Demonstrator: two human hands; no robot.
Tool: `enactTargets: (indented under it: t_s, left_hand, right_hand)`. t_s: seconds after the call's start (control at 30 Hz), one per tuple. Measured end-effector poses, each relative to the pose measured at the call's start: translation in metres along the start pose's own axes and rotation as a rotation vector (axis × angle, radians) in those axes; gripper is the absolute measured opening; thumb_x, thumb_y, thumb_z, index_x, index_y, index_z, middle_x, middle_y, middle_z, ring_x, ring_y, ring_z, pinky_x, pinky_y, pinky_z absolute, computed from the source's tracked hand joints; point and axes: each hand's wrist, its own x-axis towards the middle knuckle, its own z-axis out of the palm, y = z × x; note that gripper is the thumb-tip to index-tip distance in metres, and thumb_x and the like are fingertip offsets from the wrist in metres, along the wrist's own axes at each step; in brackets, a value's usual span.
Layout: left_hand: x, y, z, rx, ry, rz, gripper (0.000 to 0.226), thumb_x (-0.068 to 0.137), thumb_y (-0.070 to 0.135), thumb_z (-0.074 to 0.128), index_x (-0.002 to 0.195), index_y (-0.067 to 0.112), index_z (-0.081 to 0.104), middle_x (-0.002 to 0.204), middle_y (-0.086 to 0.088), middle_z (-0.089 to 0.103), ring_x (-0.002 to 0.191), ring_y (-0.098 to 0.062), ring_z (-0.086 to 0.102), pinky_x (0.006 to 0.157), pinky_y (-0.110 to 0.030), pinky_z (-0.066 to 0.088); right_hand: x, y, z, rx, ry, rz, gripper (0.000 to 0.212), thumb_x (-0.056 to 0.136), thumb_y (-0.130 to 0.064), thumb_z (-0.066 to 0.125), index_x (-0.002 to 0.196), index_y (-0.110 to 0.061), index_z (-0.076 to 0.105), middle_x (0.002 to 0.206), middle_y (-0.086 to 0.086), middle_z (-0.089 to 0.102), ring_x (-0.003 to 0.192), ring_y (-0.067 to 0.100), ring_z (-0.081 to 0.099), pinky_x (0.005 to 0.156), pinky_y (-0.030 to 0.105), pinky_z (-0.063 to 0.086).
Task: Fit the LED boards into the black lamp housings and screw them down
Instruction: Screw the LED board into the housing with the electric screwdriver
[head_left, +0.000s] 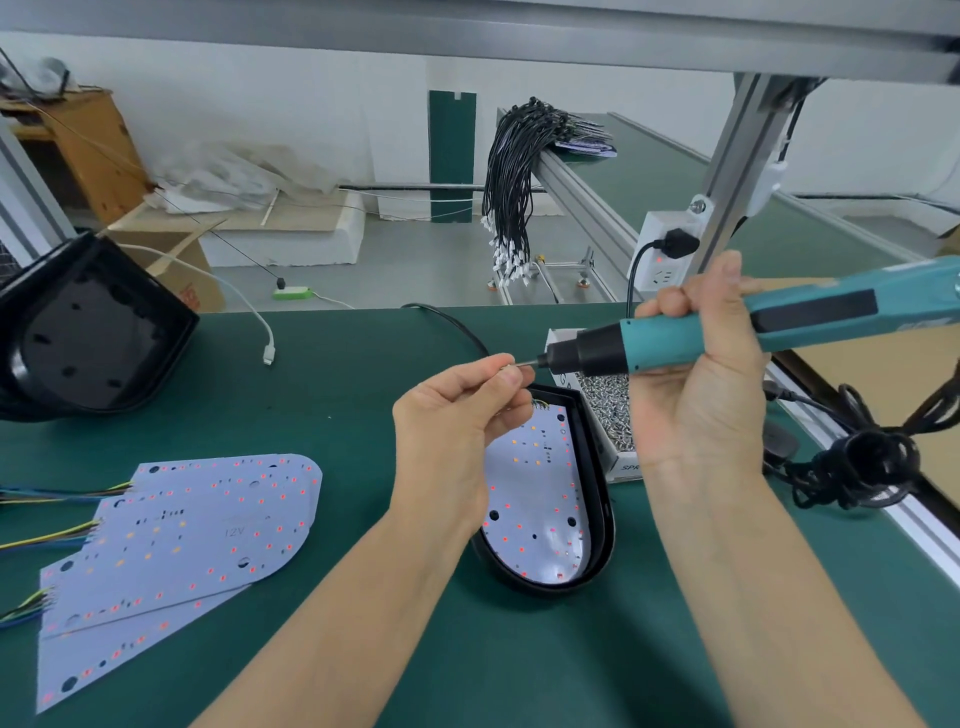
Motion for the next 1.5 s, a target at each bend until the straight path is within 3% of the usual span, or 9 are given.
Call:
enactTargets:
  t_s: [0.3,0.73,0.97,1.1,1.23,1.33,1.5]
  left_hand:
    - [0.001,0.002,0.000,0.084,-0.015,0.062,0.019,0.082,-0.010,0.066,0.086,0.008,0.072,0.078,-0.006,0.075,0.064,-0.012,0.067,0.061,-0.018,0.054]
    - [-0.001,0.004,-0.002,0.126,-0.052,0.046,0.024,0.081,-0.010,0.065,0.089,0.011,0.073,0.082,-0.005,0.076,0.065,-0.012,0.067,0.060,-0.022,0.056]
    - [0.001,0.003,-0.003,0.122,-0.047,0.051,0.016,0.088,-0.003,0.062,0.086,0.009,0.073,0.078,-0.006,0.075,0.061,-0.010,0.065,0.058,-0.021,0.055]
    - [0.001,-0.001,-0.002,0.153,-0.011,0.116,0.020,0.087,-0.004,0.063,0.081,0.012,0.073,0.072,-0.004,0.074,0.059,-0.009,0.065,0.058,-0.019,0.054]
    - [0.004,-0.005,-0.002,0.304,0.011,0.293,0.026,0.088,-0.003,0.063,0.081,0.020,0.073,0.072,0.002,0.074,0.063,-0.009,0.068,0.062,-0.016,0.053]
    - [0.010,-0.002,-0.008,0.425,-0.022,0.381,0.028,0.088,-0.001,0.064,0.081,0.026,0.072,0.074,0.006,0.074,0.065,-0.007,0.068,0.065,-0.015,0.052]
    - [0.019,0.000,-0.017,0.426,-0.164,0.253,0.025,0.088,-0.006,0.061,0.083,0.016,0.072,0.072,0.001,0.075,0.063,-0.010,0.067,0.062,-0.020,0.055]
  right_hand:
    - [0.004,0.000,-0.002,0.004,0.031,0.008,0.018,0.087,-0.017,0.063,0.079,-0.021,0.047,0.071,-0.004,0.047,0.056,0.006,0.051,0.064,0.022,0.047]
    - [0.005,-0.001,-0.001,0.013,0.005,0.002,0.019,0.081,-0.017,0.067,0.075,-0.022,0.050,0.063,-0.006,0.051,0.055,0.006,0.052,0.063,0.022,0.048]
    - [0.005,0.000,-0.001,-0.012,0.012,-0.005,0.021,0.088,-0.014,0.064,0.075,-0.022,0.050,0.063,-0.007,0.052,0.056,0.007,0.052,0.063,0.022,0.048]
    - [0.002,0.001,-0.001,-0.020,-0.002,-0.016,0.021,0.088,-0.015,0.063,0.075,-0.022,0.050,0.063,-0.007,0.050,0.056,0.007,0.051,0.064,0.022,0.048]
    - [0.002,0.004,0.001,0.002,0.027,0.002,0.019,0.089,-0.015,0.064,0.077,-0.021,0.050,0.065,-0.006,0.051,0.055,0.006,0.051,0.063,0.022,0.048]
    - [0.005,0.007,-0.001,0.030,0.093,0.033,0.018,0.088,-0.016,0.066,0.082,-0.019,0.050,0.066,-0.005,0.052,0.054,0.006,0.052,0.061,0.021,0.049]
    - [0.008,0.008,-0.007,0.006,-0.041,0.046,0.018,0.082,-0.016,0.066,0.081,-0.022,0.049,0.071,-0.005,0.050,0.057,0.007,0.052,0.066,0.022,0.049]
